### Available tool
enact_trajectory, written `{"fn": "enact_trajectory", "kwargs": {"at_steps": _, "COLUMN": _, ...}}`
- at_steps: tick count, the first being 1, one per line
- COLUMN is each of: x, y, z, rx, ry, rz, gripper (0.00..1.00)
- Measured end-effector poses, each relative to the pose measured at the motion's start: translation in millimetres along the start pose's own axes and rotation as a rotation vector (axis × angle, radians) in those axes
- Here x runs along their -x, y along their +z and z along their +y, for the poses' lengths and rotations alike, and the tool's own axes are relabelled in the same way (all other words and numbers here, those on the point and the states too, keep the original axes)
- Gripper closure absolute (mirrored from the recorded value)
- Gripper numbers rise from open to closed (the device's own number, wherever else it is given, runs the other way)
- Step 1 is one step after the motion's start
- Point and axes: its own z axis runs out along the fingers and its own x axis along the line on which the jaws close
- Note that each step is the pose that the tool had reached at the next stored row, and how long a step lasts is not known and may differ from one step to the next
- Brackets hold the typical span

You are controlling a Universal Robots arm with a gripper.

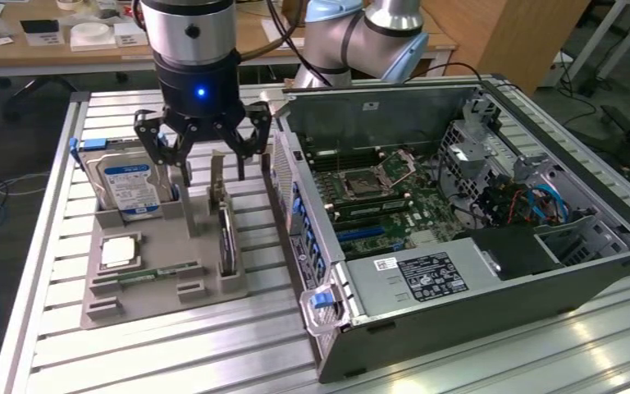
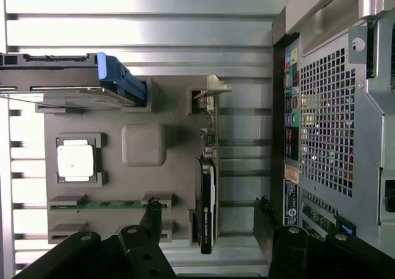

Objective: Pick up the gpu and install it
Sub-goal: 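Pick up the gpu and move the gpu toward the slot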

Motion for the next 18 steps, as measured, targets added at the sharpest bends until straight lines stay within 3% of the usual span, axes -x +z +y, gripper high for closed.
{"fn": "enact_trajectory", "kwargs": {"at_steps": 18, "x": 0.0, "y": 5.3, "z": -0.9, "rx": 0.0001, "ry": 0.0, "rz": -0.0001, "gripper": 0.29}}
